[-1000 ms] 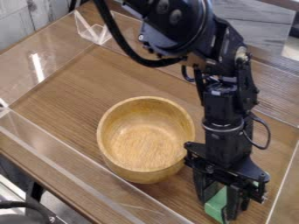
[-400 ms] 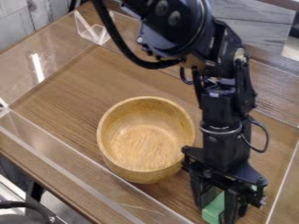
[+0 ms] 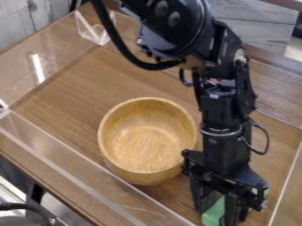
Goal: Remove the green block from inside the brown bowl and put it on the table
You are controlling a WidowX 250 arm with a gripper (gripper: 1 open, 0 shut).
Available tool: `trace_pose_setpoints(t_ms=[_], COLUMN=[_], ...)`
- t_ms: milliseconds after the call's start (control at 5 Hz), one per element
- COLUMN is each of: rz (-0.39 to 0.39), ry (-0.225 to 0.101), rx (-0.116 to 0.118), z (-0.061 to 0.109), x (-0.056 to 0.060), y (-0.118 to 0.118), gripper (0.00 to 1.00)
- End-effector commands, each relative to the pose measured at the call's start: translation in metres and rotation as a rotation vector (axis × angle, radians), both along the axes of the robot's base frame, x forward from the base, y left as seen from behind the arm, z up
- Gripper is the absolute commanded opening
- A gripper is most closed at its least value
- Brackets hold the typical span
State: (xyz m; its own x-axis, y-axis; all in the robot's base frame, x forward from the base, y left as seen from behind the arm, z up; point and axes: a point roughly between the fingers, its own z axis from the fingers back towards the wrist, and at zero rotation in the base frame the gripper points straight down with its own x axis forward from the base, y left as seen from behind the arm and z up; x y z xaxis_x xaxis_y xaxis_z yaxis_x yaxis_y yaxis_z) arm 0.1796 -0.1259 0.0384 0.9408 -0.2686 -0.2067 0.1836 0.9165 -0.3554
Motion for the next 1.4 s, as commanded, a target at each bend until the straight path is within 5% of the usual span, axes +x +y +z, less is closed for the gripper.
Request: trace_pose_setpoints(t_ms=[0, 1200], rz=[0.011, 0.021], ry=[-0.024, 0.034], rx=[-0.017, -0.039], z=[0.0071, 0.0045], x=[0.0062, 0.0014], y=[0.0004, 0.0047], gripper=[0.0, 0.0])
